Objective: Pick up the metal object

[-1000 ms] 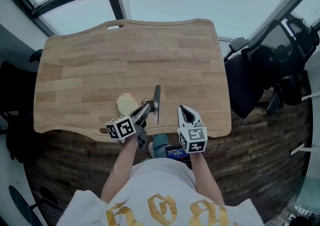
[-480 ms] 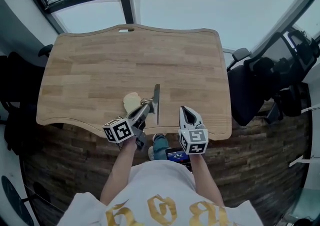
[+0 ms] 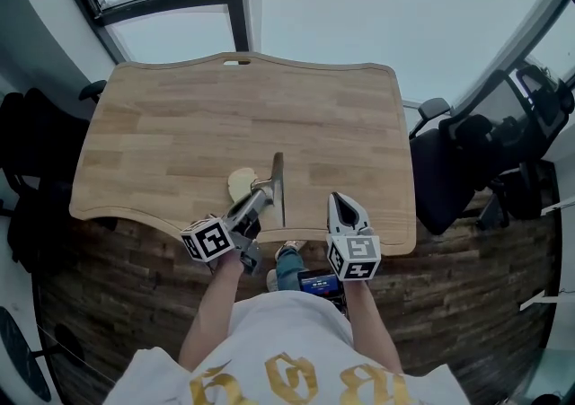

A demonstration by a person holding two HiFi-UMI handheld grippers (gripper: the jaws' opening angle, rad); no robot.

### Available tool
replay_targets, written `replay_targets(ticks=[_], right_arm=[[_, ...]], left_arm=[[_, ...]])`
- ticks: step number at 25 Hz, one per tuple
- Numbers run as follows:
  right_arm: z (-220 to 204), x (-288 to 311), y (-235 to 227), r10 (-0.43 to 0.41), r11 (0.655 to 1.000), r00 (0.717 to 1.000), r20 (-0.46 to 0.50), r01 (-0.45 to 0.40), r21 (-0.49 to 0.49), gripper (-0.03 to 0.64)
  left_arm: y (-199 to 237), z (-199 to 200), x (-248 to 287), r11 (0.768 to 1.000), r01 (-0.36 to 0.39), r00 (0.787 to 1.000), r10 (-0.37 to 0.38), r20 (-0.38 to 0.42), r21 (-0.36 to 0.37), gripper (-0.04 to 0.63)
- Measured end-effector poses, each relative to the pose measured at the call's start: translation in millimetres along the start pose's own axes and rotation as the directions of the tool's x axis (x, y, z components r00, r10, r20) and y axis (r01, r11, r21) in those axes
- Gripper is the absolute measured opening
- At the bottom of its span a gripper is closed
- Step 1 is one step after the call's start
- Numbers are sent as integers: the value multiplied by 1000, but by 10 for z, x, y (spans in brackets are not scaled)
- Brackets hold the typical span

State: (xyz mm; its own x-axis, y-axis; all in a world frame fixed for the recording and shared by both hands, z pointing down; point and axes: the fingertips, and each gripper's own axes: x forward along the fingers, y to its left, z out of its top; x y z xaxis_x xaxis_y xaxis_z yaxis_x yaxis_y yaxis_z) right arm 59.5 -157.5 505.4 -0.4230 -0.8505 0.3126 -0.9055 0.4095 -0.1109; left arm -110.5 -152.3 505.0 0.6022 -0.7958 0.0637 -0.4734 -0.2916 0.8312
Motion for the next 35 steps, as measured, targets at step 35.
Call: replay_targets(ticks=[35], right_arm=[[36,-205,214,3,1000,999,33,-3,-11,11]], left_arm=[[-161,-18,-277,998,48,998,-47,43,-27,35]])
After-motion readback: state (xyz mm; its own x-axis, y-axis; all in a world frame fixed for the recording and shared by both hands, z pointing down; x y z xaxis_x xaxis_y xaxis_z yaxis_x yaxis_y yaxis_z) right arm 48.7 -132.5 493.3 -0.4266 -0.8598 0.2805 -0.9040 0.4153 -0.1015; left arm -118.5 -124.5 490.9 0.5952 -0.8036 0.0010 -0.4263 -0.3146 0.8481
